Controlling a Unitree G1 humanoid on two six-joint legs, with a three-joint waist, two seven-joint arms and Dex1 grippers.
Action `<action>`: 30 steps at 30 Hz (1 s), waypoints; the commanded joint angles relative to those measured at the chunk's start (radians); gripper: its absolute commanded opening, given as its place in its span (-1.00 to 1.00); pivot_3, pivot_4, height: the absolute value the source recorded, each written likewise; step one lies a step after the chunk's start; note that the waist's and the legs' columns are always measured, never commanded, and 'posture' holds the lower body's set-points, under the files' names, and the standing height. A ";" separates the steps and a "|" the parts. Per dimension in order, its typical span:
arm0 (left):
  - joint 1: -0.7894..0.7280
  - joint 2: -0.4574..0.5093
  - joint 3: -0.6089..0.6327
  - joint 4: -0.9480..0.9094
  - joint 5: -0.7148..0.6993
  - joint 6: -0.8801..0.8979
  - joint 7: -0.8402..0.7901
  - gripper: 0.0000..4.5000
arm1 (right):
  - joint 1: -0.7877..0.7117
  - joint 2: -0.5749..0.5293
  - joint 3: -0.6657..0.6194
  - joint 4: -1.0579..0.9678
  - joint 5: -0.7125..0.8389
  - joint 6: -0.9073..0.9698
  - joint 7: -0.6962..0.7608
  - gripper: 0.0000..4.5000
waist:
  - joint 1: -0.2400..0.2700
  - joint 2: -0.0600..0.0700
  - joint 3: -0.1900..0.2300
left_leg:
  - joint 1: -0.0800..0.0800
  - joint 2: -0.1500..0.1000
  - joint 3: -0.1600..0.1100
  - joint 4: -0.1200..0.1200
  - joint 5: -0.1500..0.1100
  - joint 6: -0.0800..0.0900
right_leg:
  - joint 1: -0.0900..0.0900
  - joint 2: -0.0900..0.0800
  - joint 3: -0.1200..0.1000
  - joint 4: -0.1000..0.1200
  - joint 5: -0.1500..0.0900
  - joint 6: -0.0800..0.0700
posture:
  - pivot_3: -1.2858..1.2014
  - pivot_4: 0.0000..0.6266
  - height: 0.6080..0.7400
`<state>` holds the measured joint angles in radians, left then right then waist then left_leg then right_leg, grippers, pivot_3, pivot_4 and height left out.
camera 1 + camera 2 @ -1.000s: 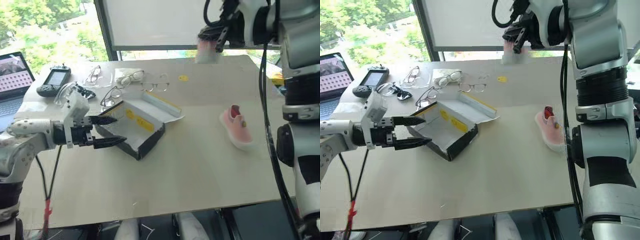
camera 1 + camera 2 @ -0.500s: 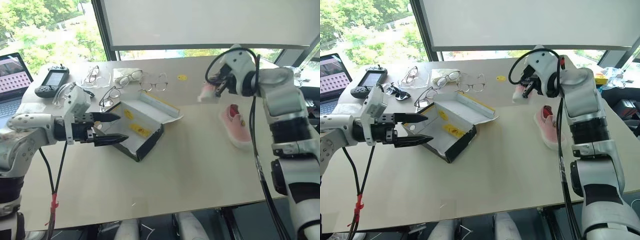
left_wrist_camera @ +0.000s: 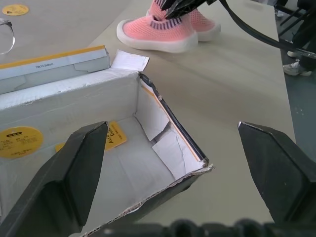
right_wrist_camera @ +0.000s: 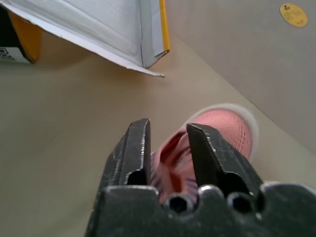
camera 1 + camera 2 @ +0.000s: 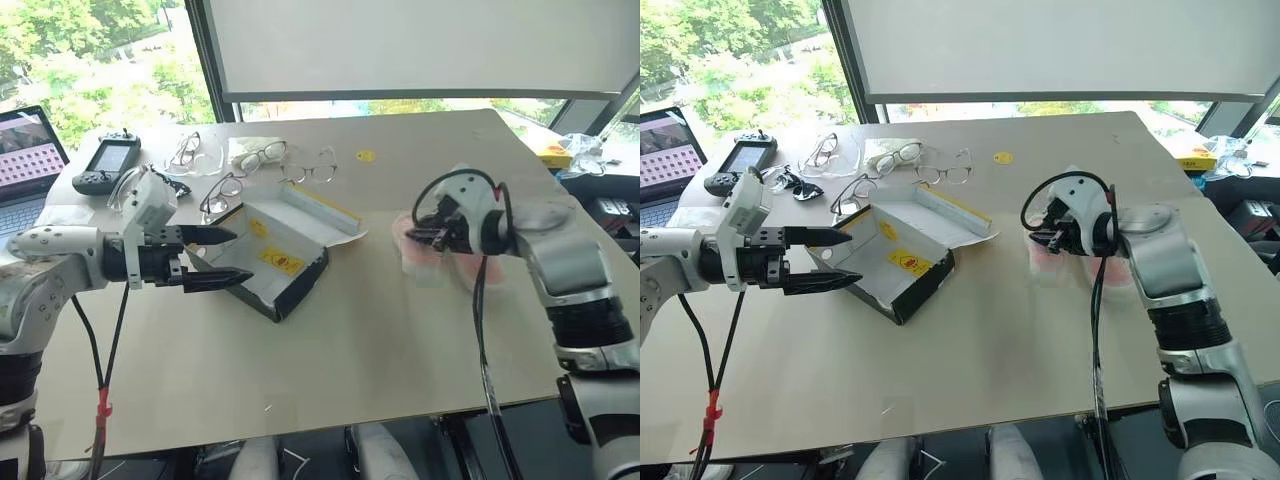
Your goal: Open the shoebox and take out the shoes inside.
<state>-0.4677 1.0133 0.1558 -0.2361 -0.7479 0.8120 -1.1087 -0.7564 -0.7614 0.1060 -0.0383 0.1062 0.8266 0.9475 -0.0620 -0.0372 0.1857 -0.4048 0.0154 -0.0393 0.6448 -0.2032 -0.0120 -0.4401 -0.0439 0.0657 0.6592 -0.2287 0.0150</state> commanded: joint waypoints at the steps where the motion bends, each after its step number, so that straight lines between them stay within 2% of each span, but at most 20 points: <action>1: -0.013 0.015 0.028 -0.015 -0.007 0.000 -0.006 1.00 | 0.028 -0.052 -0.042 -0.118 0.060 0.079 0.027 0.34 | -0.002 0.000 0.000 | 0.000 0.000 0.000 0.000 0.000 0.000 | 0.000 0.000 0.000 0.000 0.000 0.000 | 0.03 -0.52 1.00; 5: -0.019 0.020 0.033 -0.004 -0.006 -0.001 -0.012 1.00 | 0.043 -0.115 -0.072 -0.166 0.128 0.152 0.064 0.90 | -0.004 0.000 0.000 | 0.000 0.000 0.000 0.000 0.000 0.000 | 0.000 0.000 0.000 0.000 0.000 0.000 | 0.03 -0.52 1.00; 6: -0.017 0.024 0.041 -0.001 -0.008 -0.001 -0.013 1.00 | 0.039 -0.128 -0.092 -0.170 0.154 0.175 0.073 0.96 | -0.004 0.000 0.000 | 0.000 0.000 0.000 0.000 0.000 0.000 | 0.000 0.000 0.000 0.000 0.000 0.000 | 0.03 -0.52 1.00; 11: -0.010 0.027 0.154 0.041 -0.059 0.040 0.019 1.00 | 0.081 -0.160 -0.259 -0.163 0.250 0.172 0.071 0.96 | -0.003 0.000 0.000 | 0.000 0.000 0.000 0.000 0.000 0.000 | 0.000 0.000 0.000 -0.001 0.000 0.000 | 0.03 -0.52 1.00; 13: 0.009 -0.004 0.226 0.058 -0.070 0.037 0.072 1.00 | 0.178 -0.106 -0.384 -0.173 0.240 0.068 -0.012 0.96 | 0.001 -0.001 0.000 | 0.000 0.001 0.000 0.000 0.000 0.001 | 0.001 0.000 0.000 -0.001 0.000 0.001 | 0.03 -0.52 1.00; 14: 0.032 -0.025 0.264 0.056 -0.064 0.011 0.093 1.00 | 0.227 -0.061 -0.459 -0.176 0.264 0.059 -0.042 0.96 | 0.003 -0.002 -0.001 | 0.000 0.001 0.000 -0.001 -0.001 0.001 | 0.001 0.000 -0.001 -0.002 0.000 0.001 | 0.03 -0.52 1.00; 15: 0.054 -0.057 0.308 0.053 -0.053 -0.021 0.129 1.00 | 0.285 -0.052 -0.500 -0.182 0.289 0.129 -0.049 0.96 | 0.006 -0.003 -0.002 | 0.000 0.001 0.000 -0.001 -0.001 0.001 | 0.002 0.000 -0.001 -0.002 -0.001 0.001 | 0.03 -0.52 1.00; 17: 0.112 -0.135 0.381 0.064 0.032 -0.089 0.278 1.00 | 0.418 0.003 -0.551 -0.203 0.306 0.129 -0.078 0.96 | 0.014 -0.003 -0.002 | 0.001 0.000 0.000 0.000 -0.001 0.002 | 0.002 -0.001 0.000 -0.002 0.000 0.001 | 0.03 -0.52 1.00; 19: 0.162 -0.187 0.415 0.054 0.091 -0.143 0.369 1.00 | 0.481 0.048 -0.579 -0.210 0.318 0.102 -0.119 0.96 | 0.019 -0.004 -0.004 | 0.003 0.001 0.001 0.000 -0.001 0.002 | 0.004 -0.001 0.000 -0.002 0.000 0.001 | 0.03 -0.52 1.00; 21: 0.277 -0.250 0.442 0.016 0.126 -0.192 0.402 1.00 | 0.548 0.154 -0.642 -0.200 0.297 0.044 -0.244 0.96 | 0.014 -0.003 -0.004 | 0.003 0.000 0.003 0.000 -0.001 0.002 | 0.003 -0.001 0.003 -0.002 0.001 0.001 | 0.03 -0.52 1.00; 23: 0.338 -0.291 0.456 -0.015 0.131 -0.211 0.430 1.00 | 0.603 0.207 -0.667 -0.196 0.274 -0.033 -0.301 0.96 | 0.015 -0.003 -0.005 | 0.006 0.000 0.005 -0.001 -0.001 0.002 | 0.006 -0.001 0.005 -0.002 0.002 0.002 | 0.03 -0.52 1.00; 26: 0.440 -0.357 0.445 -0.054 0.181 -0.274 0.477 1.00 | 0.706 0.298 -0.667 -0.216 0.174 -0.263 -0.424 0.96 | 0.020 -0.004 -0.005 | 0.008 0.001 0.005 0.000 -0.001 0.002 | 0.008 0.000 0.005 -0.003 0.001 0.002 | 0.03 -0.52 1.00; 28: 0.483 -0.386 0.430 -0.073 0.206 -0.310 0.498 1.00 | 0.737 0.332 -0.656 -0.221 0.151 -0.344 -0.465 0.96 | 0.020 -0.004 -0.006 | 0.012 0.001 0.005 -0.001 -0.001 0.002 | 0.013 0.000 0.004 -0.005 -0.003 0.009 | 0.03 -0.52 1.00; 30: 0.512 -0.434 0.409 -0.078 0.237 -0.357 0.531 1.00 | 0.739 0.350 -0.626 -0.199 0.122 -0.407 -0.503 0.96 | 0.019 -0.004 -0.006 | 0.014 0.001 0.006 -0.002 -0.001 0.001 | 0.016 -0.001 0.005 -0.006 -0.003 0.010 | 0.03 -0.52 1.00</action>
<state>0.0383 0.5971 0.5726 -0.2665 -0.5385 0.5191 -0.6086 -0.0053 -0.4064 -0.5216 -0.2154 0.2502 0.5097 0.4847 -0.0428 -0.0410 0.1797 -0.3894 0.0165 -0.0322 0.6433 -0.2046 -0.0108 -0.4232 -0.0449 0.0714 0.6529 -0.2320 0.0250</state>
